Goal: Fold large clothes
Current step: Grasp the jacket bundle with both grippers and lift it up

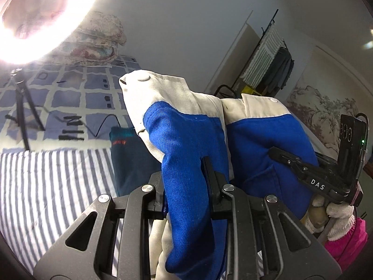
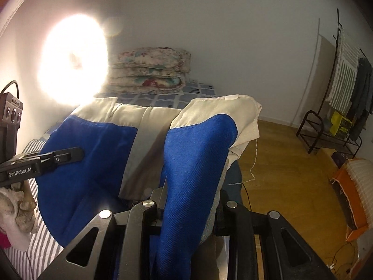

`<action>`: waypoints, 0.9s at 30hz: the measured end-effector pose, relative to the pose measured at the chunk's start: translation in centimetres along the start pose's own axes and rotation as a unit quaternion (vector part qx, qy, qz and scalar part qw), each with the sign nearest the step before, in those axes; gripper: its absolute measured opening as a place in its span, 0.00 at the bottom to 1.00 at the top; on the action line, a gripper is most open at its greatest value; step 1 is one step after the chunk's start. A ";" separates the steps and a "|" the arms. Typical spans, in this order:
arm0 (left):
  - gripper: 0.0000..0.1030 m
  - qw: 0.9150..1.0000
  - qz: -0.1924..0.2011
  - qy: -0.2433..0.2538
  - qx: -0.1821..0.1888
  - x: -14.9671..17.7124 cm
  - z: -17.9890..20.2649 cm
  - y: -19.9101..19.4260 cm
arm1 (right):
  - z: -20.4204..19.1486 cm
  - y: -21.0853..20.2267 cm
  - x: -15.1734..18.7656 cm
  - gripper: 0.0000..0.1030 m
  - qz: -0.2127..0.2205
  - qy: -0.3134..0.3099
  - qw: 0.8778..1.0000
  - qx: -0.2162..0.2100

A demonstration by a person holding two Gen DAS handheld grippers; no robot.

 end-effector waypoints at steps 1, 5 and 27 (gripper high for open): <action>0.21 1.000 0.001 0.001 -0.002 -0.5 -0.3 1.0 | 0.6 0.8 -0.4 0.24 0.000 0.002 1.000 0.000; 0.21 1.000 0.006 -0.003 -0.012 -1.8 -1.5 4.3 | 2.9 4.5 -1.6 0.24 0.003 0.014 1.000 -0.008; 0.41 0.988 -0.051 -0.033 -0.139 1.8 -10.1 13.8 | 12.7 19.3 4.6 0.66 -0.101 0.121 0.985 0.066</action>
Point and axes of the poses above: each gripper's, at about its wrist camera, not at the fingertips, and y roughly the way its jaws point, z to its right, x to its underside, the point moved 5 cm from there along y, roughly the way its jaws point, and after that the axes turned 1 degree about -y, right-handed, at the moved point
